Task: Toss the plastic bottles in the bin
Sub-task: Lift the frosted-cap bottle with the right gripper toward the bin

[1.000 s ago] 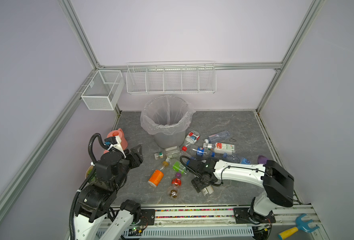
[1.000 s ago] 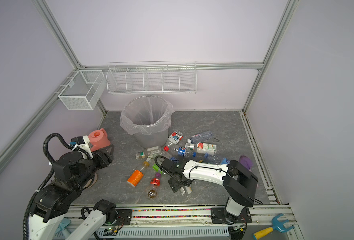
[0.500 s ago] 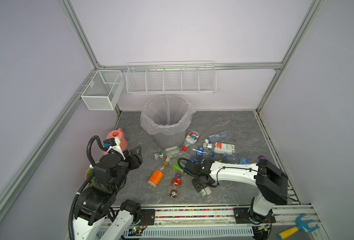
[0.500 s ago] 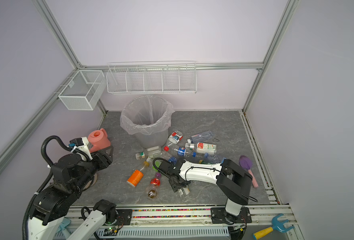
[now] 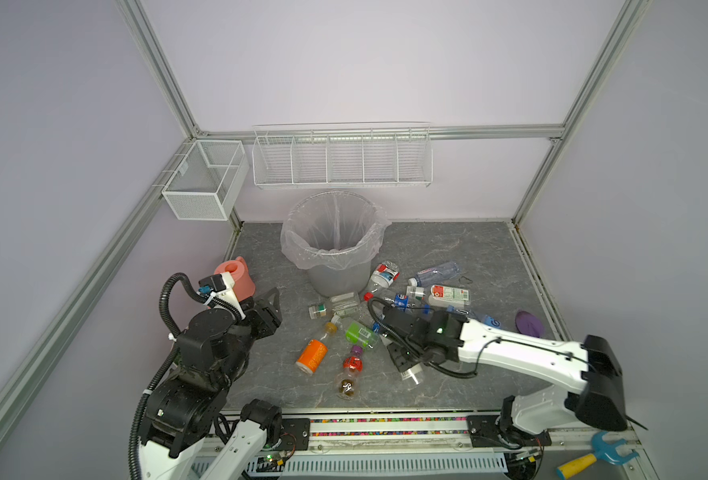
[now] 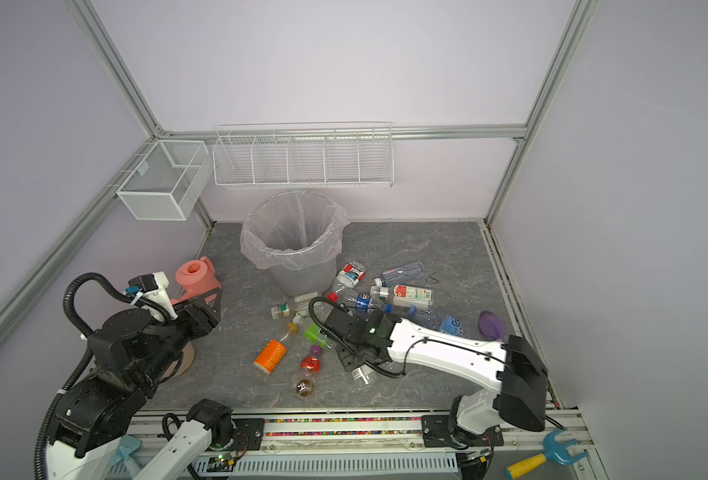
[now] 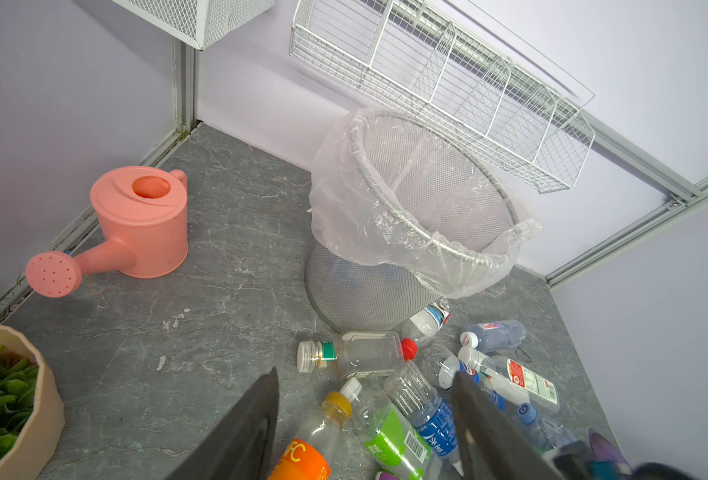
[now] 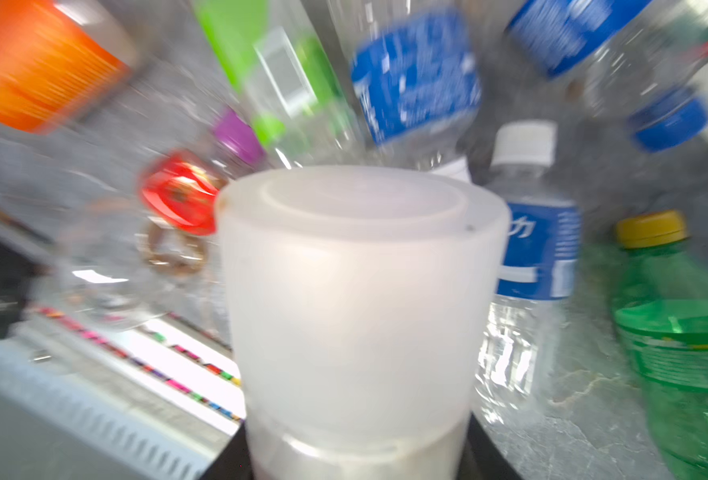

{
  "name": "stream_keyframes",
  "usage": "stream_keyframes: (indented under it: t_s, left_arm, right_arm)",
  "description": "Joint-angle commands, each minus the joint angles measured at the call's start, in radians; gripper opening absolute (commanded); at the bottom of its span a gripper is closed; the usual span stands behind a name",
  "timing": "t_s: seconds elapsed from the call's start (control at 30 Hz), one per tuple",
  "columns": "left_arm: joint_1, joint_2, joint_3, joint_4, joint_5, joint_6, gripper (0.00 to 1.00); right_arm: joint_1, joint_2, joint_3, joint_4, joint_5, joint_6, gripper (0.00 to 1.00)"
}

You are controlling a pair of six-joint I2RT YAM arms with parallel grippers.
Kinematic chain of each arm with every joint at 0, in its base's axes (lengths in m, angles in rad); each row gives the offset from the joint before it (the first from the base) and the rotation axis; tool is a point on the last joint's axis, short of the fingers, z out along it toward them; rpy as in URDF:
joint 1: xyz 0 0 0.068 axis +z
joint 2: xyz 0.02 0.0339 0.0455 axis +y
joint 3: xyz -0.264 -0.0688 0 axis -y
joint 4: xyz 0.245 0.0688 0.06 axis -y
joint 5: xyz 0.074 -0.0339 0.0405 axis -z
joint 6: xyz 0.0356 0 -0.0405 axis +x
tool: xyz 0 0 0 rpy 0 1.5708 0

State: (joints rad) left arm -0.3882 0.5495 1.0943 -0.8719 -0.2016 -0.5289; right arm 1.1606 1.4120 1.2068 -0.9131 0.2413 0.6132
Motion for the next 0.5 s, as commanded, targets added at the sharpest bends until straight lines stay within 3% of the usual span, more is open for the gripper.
stream_keyframes:
  t_s: [0.0, 0.13, 0.23, 0.47]
  left_arm:
    - [-0.003, -0.010, 0.022, -0.012, 0.001, 0.005, 0.66]
    - [-0.003, -0.009, 0.009, -0.012, 0.017, 0.004, 0.66]
    - [-0.003, 0.002, -0.009, -0.004, 0.060, -0.015, 0.66]
    - [-0.002, 0.030, -0.042, -0.019, 0.145, -0.044, 0.67]
  right_arm:
    - [0.004, -0.159, 0.098, -0.080, 0.098, -0.049, 0.31]
    - [-0.005, -0.290, 0.192, 0.042, 0.198, -0.171, 0.37]
    - [-0.050, -0.310, 0.258, 0.161, 0.185, -0.264, 0.36]
    - [-0.175, -0.073, 0.611, 0.203, 0.022, -0.398, 0.34]
